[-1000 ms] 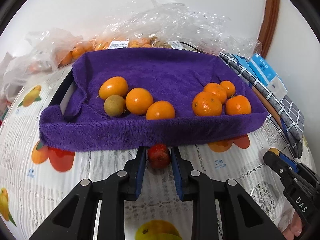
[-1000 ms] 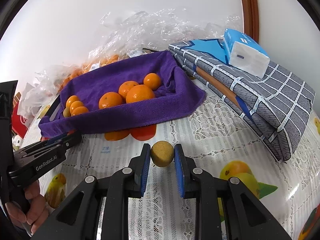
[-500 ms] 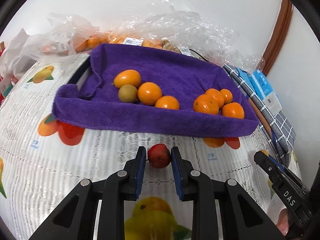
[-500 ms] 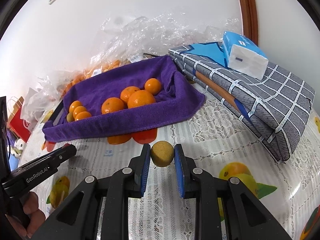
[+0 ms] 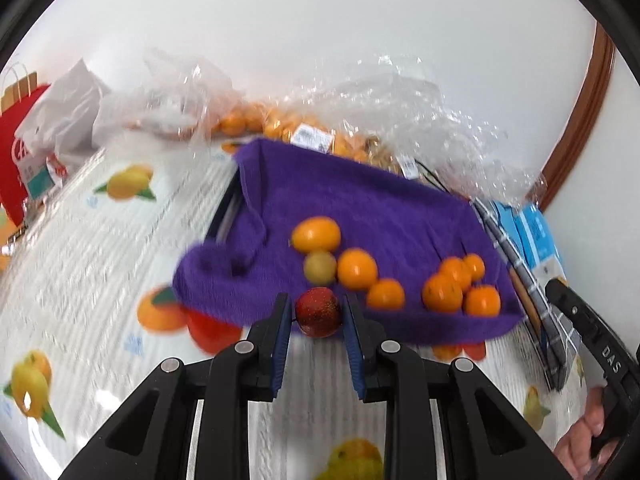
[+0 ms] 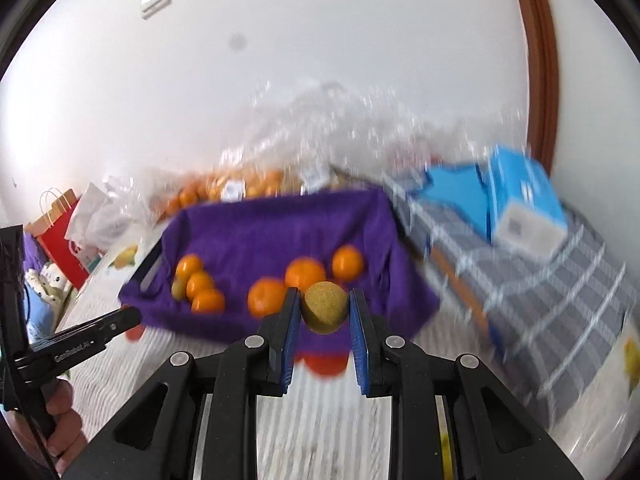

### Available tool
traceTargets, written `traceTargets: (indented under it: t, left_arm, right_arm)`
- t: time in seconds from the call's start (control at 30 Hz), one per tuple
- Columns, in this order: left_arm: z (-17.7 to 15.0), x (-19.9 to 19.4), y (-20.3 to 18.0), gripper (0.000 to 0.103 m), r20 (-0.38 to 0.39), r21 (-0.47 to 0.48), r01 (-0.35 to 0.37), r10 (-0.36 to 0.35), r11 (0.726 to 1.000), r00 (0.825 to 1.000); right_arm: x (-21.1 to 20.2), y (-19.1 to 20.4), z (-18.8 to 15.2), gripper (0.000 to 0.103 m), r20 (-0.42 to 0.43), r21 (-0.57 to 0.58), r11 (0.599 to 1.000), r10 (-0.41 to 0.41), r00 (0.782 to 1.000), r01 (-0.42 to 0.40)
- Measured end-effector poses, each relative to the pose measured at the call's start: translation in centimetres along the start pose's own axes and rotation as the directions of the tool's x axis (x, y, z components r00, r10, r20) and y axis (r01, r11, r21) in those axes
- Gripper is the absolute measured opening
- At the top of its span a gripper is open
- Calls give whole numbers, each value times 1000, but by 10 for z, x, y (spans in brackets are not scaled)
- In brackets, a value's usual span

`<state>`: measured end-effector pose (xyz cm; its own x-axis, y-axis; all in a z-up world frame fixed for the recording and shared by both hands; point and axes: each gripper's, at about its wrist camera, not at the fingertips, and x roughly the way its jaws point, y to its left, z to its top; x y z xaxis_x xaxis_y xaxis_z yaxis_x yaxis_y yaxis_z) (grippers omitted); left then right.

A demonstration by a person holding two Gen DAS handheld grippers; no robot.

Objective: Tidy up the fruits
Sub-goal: 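Carry both held fruits over the purple towel and open both tools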

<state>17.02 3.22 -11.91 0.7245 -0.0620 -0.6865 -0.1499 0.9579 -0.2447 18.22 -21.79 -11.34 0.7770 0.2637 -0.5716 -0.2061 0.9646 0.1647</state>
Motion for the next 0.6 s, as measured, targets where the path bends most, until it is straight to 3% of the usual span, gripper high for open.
traceTargets:
  t: [0.33,0.6]
  left_arm:
    - [64,40,-3,25,29,26,0,-1,1000,1000]
    - [83,91,0,25,-22,18,-18,19,1000,1000]
  right_arm:
    - [75,-4,53,24,-27,21,1000,-4,1000,4]
    - [136,0,50,24,-127,46,999,13,992,-8]
